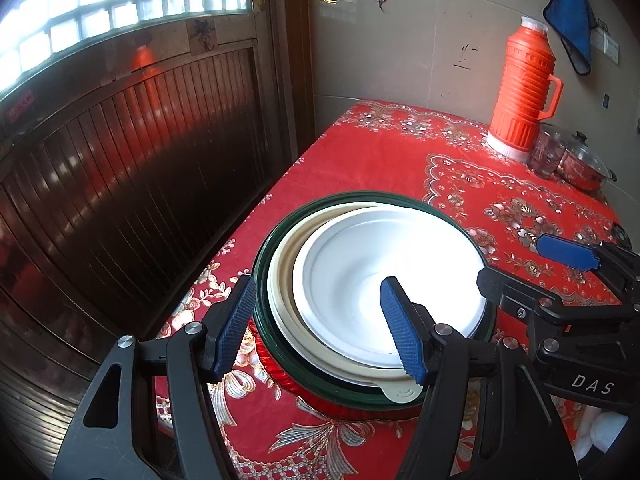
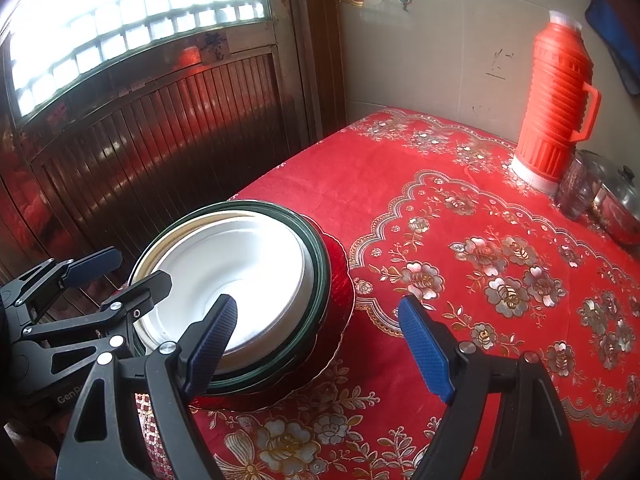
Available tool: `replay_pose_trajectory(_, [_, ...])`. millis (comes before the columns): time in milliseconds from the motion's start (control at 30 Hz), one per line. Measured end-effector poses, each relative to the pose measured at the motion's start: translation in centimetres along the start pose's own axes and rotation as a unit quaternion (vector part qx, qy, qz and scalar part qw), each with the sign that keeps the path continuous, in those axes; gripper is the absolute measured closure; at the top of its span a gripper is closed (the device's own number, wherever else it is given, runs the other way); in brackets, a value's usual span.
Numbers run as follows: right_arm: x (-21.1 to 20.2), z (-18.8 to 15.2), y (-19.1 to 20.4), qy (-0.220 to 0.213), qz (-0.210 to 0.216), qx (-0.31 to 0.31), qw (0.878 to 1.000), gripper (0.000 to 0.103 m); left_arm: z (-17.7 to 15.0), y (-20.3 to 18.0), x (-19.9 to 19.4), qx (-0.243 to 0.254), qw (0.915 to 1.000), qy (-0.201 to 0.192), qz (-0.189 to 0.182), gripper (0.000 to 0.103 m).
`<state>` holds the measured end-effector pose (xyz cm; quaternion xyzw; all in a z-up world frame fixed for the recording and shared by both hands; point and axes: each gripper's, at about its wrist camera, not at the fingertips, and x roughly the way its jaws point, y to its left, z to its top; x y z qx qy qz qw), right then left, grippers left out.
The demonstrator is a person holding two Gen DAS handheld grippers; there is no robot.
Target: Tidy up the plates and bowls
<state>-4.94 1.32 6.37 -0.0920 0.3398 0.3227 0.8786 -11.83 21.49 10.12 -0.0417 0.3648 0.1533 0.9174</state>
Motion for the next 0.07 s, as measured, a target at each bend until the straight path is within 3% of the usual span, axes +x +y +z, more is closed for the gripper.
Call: replay_pose_trajectory(67, [-0.08, -0.03, 0.19, 0.0, 0.0, -0.003, 1.0, 0.02, -0.03, -0.08, 0.02, 0.0, 1.0, 0.003, -0.001, 0.038])
